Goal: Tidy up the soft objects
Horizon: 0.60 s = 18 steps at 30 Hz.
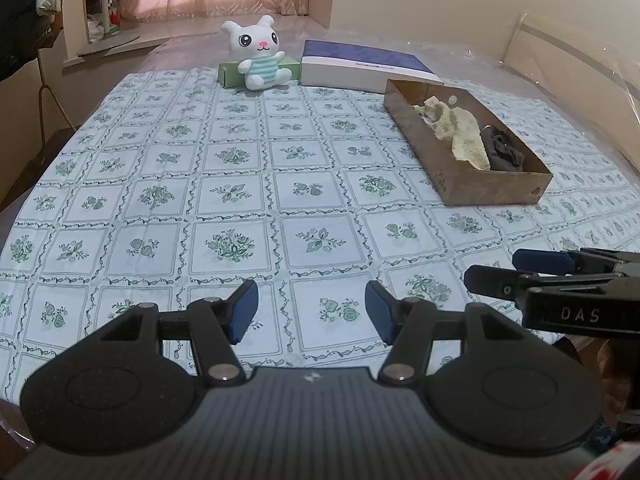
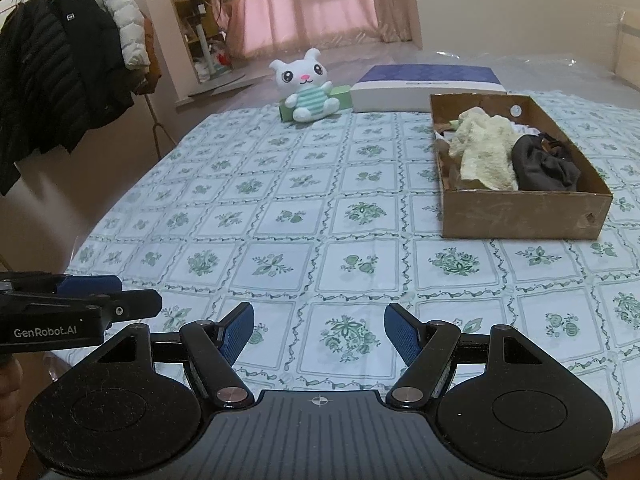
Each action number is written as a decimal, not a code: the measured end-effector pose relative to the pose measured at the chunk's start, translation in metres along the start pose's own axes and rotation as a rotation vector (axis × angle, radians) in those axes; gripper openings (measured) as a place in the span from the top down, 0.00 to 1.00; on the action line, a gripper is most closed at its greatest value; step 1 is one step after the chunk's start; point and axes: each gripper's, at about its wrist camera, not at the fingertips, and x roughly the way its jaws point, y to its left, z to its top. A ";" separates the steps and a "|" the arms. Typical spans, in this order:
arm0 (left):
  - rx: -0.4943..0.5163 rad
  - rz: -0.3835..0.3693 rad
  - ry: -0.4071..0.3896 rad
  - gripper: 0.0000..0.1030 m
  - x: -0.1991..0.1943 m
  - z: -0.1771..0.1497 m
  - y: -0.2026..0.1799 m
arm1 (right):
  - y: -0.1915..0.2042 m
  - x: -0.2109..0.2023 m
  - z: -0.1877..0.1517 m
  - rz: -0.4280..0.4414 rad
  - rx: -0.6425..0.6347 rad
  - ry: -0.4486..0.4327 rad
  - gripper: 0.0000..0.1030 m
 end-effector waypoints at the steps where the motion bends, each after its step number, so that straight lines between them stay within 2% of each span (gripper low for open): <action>1: 0.000 0.000 0.001 0.45 0.001 0.000 0.000 | 0.001 0.001 0.000 0.001 -0.001 0.002 0.30; 18: 0.004 -0.004 0.004 0.45 0.003 -0.001 -0.001 | 0.004 0.008 0.001 0.008 -0.005 0.012 0.30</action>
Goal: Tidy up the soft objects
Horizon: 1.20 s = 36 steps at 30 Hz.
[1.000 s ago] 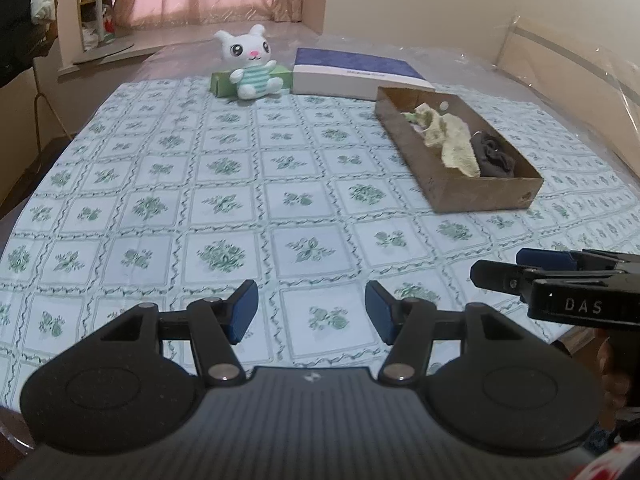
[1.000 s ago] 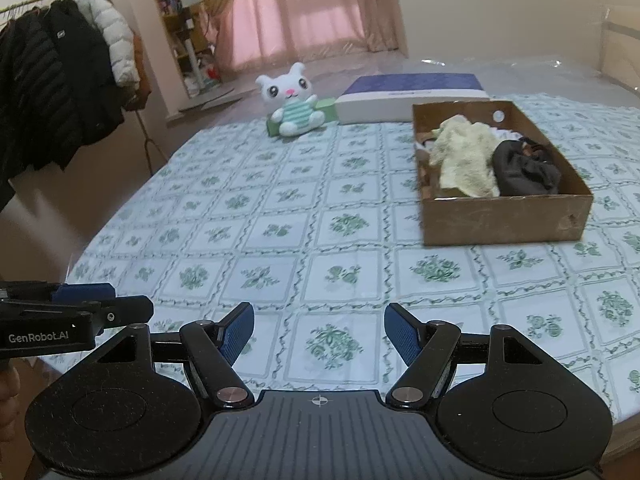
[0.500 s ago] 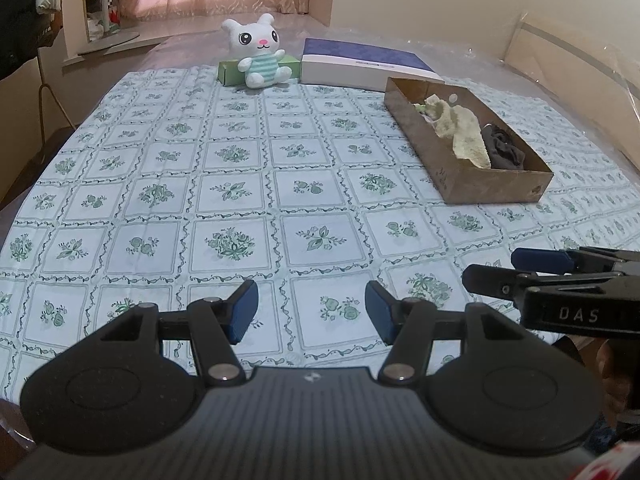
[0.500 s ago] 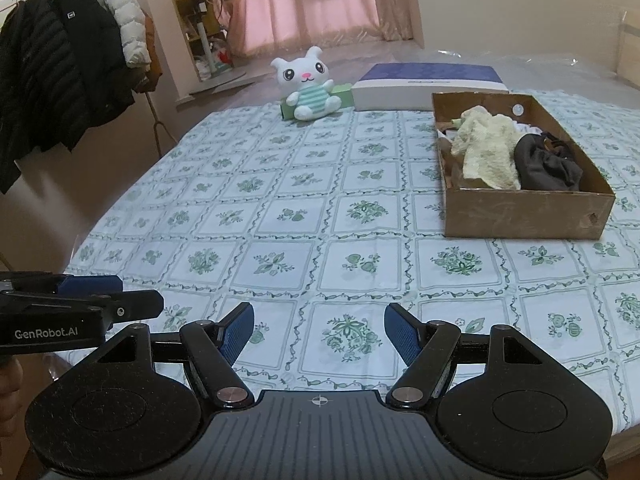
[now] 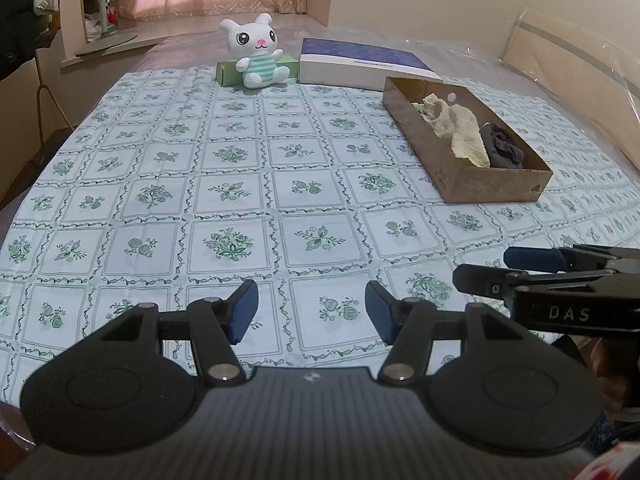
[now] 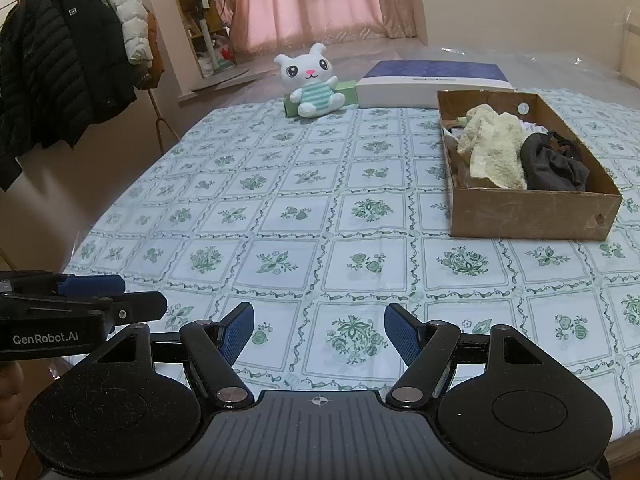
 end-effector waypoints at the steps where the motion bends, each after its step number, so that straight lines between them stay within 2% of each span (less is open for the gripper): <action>1: 0.000 -0.001 0.001 0.45 0.000 0.000 0.000 | 0.000 0.000 0.000 0.000 0.000 0.000 0.30; 36: -0.003 -0.001 0.005 0.45 0.004 -0.002 0.003 | -0.001 0.002 0.000 -0.002 0.001 0.006 0.30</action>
